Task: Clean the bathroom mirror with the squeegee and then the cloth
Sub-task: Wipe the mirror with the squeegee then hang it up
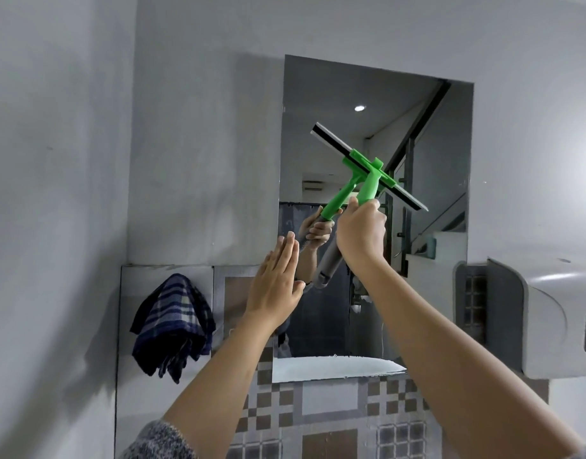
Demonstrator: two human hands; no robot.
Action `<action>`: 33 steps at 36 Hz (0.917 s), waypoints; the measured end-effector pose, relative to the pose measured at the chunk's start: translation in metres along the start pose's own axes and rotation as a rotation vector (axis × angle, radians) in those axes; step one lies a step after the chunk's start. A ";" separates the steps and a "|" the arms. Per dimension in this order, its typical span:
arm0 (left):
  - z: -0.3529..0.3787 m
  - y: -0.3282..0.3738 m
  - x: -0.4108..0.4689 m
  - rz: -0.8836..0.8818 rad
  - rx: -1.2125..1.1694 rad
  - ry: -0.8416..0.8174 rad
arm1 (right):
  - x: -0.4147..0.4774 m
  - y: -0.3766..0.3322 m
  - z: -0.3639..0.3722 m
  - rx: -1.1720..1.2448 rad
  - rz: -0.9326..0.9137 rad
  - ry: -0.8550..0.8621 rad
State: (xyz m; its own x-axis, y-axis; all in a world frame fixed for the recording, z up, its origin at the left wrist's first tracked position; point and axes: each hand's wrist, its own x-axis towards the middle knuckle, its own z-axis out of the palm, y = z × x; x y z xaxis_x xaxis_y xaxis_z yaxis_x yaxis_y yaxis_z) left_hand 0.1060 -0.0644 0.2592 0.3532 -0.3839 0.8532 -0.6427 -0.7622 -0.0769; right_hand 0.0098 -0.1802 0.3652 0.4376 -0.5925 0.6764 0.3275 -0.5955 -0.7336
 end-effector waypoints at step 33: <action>0.004 0.021 -0.006 -0.094 -0.075 0.011 | -0.009 0.027 -0.033 -0.522 -0.418 -0.170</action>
State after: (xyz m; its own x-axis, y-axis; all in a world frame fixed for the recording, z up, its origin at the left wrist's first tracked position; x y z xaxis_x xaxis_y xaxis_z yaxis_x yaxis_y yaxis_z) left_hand 0.0933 -0.0802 0.2498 0.4070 -0.3067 0.8604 -0.6561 -0.7535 0.0418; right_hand -0.0128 -0.2086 0.3412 0.5019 -0.1883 0.8441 0.0694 -0.9641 -0.2564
